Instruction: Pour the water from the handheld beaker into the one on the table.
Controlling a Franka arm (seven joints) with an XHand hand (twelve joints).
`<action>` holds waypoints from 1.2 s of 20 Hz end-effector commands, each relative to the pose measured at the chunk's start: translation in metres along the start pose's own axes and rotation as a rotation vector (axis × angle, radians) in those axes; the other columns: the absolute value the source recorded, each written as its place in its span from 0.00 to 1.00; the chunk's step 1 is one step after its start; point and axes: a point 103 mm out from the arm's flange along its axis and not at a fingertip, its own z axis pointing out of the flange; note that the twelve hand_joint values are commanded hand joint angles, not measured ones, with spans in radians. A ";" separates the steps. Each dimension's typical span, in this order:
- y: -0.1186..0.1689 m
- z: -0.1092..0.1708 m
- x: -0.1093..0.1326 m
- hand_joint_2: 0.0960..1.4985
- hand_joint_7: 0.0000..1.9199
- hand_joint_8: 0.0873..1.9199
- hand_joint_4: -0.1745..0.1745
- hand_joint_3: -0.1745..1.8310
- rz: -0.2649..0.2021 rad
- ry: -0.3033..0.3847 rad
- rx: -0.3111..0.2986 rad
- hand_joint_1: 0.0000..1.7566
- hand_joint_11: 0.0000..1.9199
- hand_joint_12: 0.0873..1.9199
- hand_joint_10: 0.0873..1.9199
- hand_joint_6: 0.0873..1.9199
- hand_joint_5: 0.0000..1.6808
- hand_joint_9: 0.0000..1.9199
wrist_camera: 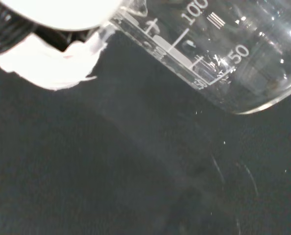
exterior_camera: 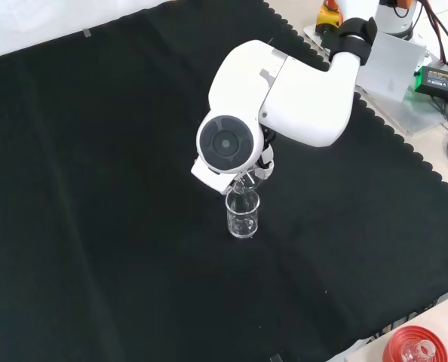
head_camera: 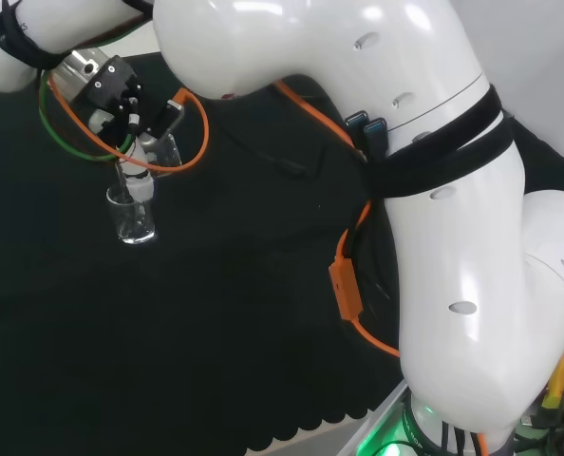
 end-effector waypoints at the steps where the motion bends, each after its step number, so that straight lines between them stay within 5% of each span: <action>1: 0.000 0.002 0.007 0.37 0.85 0.00 1.00 0.43 0.008 -0.017 0.027 0.65 0.58 0.47 0.00 0.25 0.81 0.79; 19: 0.000 0.000 0.010 0.37 0.85 0.00 1.00 0.43 0.005 -0.024 0.031 0.65 0.58 0.47 0.00 0.25 0.80 0.79; 24: -0.004 0.013 -0.008 0.37 0.85 0.00 1.00 0.43 -0.001 0.034 -0.015 0.65 0.58 0.47 0.00 0.25 0.80 0.79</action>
